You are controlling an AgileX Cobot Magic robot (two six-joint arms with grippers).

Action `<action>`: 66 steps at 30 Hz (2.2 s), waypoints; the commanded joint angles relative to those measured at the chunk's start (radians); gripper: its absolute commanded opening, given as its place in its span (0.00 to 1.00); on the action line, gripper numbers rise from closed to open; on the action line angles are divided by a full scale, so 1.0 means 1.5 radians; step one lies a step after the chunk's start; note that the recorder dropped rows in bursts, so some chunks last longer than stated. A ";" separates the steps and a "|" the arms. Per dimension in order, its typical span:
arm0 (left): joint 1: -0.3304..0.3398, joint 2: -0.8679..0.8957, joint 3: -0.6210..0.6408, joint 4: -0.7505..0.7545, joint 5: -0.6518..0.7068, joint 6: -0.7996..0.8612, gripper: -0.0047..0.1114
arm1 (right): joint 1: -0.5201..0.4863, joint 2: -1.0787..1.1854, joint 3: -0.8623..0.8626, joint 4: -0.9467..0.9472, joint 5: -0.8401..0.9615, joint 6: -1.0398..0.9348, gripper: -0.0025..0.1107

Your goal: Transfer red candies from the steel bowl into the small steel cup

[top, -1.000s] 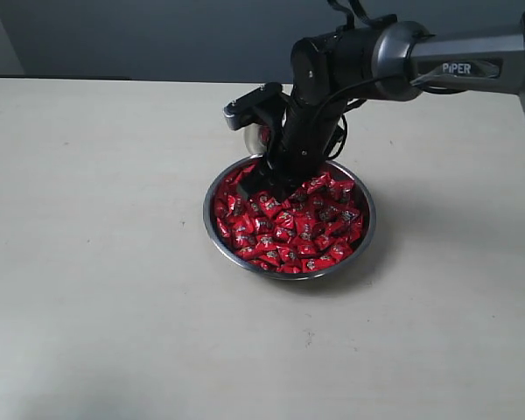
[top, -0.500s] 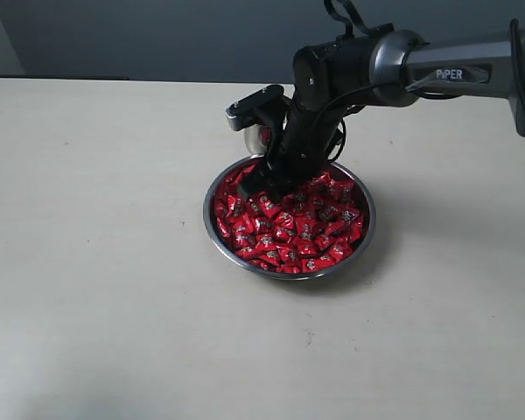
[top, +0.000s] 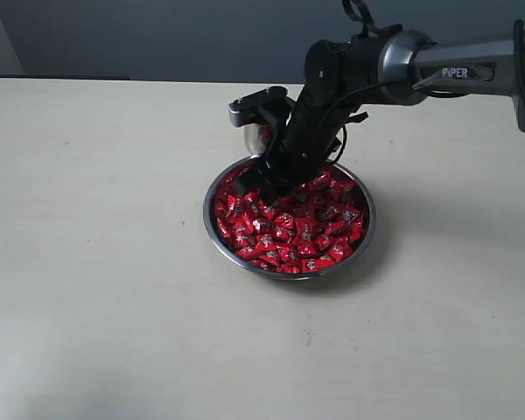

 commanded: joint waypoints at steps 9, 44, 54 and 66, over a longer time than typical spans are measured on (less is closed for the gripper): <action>-0.004 -0.003 -0.006 0.001 -0.003 -0.001 0.04 | -0.013 0.027 0.002 -0.004 0.001 0.002 0.21; -0.004 -0.003 -0.006 0.001 -0.004 -0.001 0.04 | -0.004 0.010 0.002 0.003 0.019 0.002 0.37; -0.004 -0.003 -0.006 0.001 -0.004 -0.001 0.04 | -0.004 0.010 0.002 -0.001 0.021 0.002 0.02; -0.004 -0.003 -0.006 0.001 -0.004 -0.001 0.04 | -0.004 -0.062 0.002 -0.017 0.029 0.002 0.01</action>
